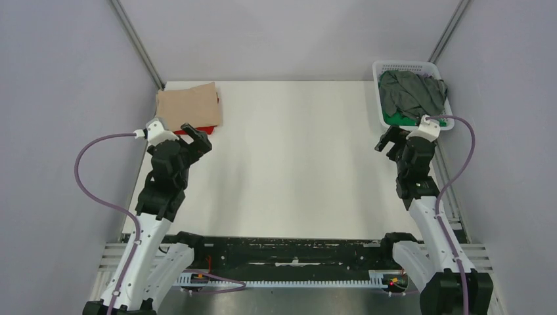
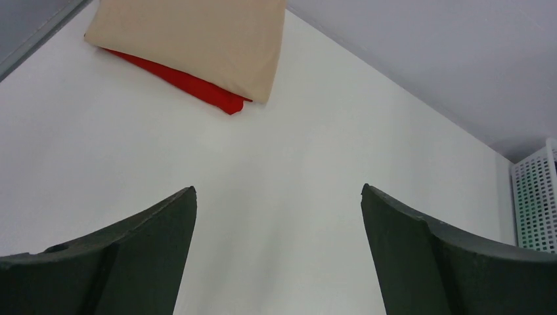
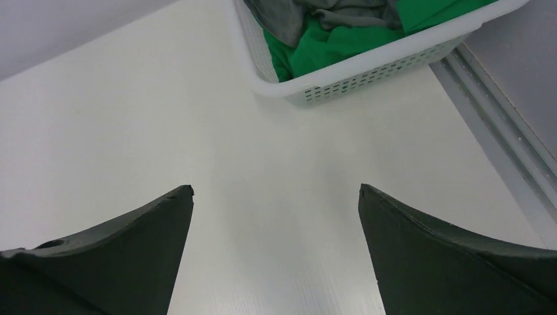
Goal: Fold and stack the t-shirts
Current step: Grab crumpled tshirt from bin with the right arm
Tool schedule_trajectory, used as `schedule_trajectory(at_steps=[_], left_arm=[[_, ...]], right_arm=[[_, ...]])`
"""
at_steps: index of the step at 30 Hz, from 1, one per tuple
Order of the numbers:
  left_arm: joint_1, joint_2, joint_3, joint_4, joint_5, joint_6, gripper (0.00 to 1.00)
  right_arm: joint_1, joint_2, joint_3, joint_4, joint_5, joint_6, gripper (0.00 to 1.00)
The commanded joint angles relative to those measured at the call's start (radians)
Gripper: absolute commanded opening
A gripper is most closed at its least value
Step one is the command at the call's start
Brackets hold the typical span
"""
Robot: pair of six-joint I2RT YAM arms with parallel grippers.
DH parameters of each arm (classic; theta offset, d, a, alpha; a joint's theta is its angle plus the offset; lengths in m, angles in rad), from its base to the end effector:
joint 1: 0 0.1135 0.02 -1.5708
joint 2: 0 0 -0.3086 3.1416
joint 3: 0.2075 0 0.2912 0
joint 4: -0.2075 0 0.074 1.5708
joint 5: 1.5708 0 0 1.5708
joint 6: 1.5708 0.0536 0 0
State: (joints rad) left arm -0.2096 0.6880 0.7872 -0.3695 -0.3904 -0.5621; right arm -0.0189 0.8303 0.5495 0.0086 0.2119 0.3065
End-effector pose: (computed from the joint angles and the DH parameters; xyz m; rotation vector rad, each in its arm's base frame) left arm 0.1786 -0.0171 0.3644 -0.5834 1.7284 -0.1859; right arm 0.2237 -0.0155 0.2860 0.4424 1.7827 0.0065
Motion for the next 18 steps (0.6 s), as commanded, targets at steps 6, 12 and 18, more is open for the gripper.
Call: schedule_trajectory(at_steps=[6,12,18], left_arm=[[0.001,0.046,0.023,0.018,0.055,-0.032,1.00],[0.001,0.087,0.000,0.078,0.076,-0.012,1.00],[0.001,0.134,-0.021,0.141,0.113,0.017,1.00]], right_arm=[[-0.006,0.331,0.330,-0.053,0.179,-0.099,0.98],[-0.073,0.732,0.694,-0.066,0.168,-0.060,0.98],[-0.114,1.087,1.036,0.012,0.175,-0.067,0.98]])
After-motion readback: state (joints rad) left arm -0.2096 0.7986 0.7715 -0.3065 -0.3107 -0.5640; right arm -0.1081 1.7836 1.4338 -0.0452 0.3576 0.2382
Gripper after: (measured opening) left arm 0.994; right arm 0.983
